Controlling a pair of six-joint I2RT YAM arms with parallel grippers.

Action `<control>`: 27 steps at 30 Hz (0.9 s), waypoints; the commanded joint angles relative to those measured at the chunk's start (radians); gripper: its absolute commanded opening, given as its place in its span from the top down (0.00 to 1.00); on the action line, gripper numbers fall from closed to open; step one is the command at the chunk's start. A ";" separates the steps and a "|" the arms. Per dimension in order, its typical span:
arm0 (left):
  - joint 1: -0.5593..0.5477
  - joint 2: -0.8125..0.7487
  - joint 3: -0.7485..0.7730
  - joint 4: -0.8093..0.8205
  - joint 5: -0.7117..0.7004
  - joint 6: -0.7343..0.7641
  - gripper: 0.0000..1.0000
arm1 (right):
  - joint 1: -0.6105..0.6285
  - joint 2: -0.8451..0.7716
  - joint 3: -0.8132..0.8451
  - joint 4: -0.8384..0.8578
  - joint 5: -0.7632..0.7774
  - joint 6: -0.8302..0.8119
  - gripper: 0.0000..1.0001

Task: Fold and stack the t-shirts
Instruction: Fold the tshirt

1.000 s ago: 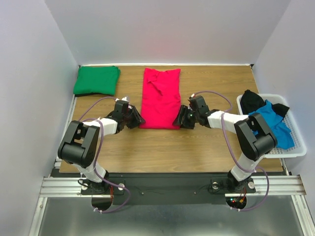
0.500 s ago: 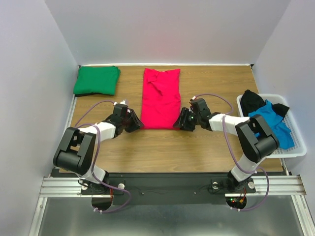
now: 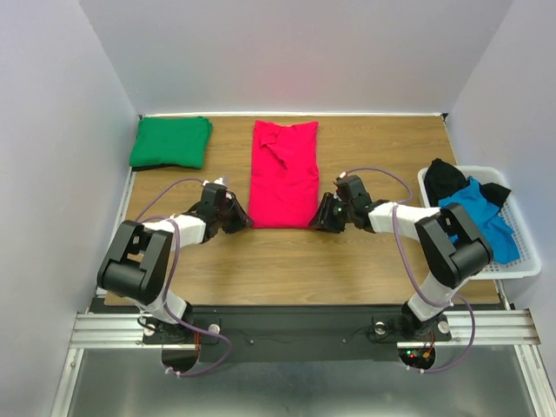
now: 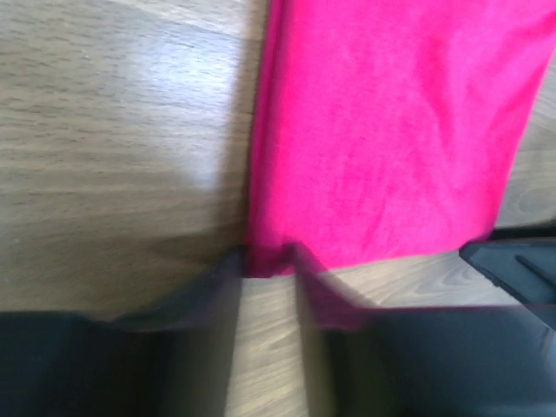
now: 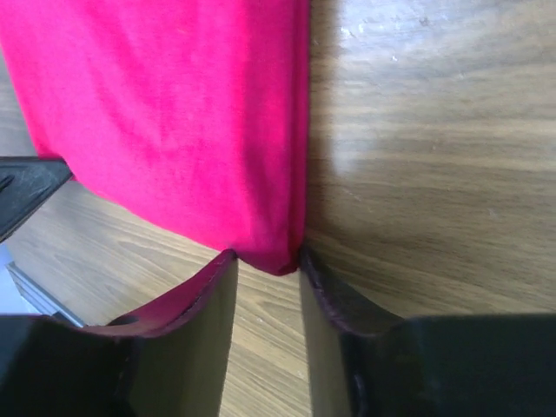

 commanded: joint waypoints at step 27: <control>-0.204 -0.623 0.123 -0.519 -0.311 -0.130 1.00 | 0.027 -0.482 0.111 -0.330 0.030 -0.106 1.00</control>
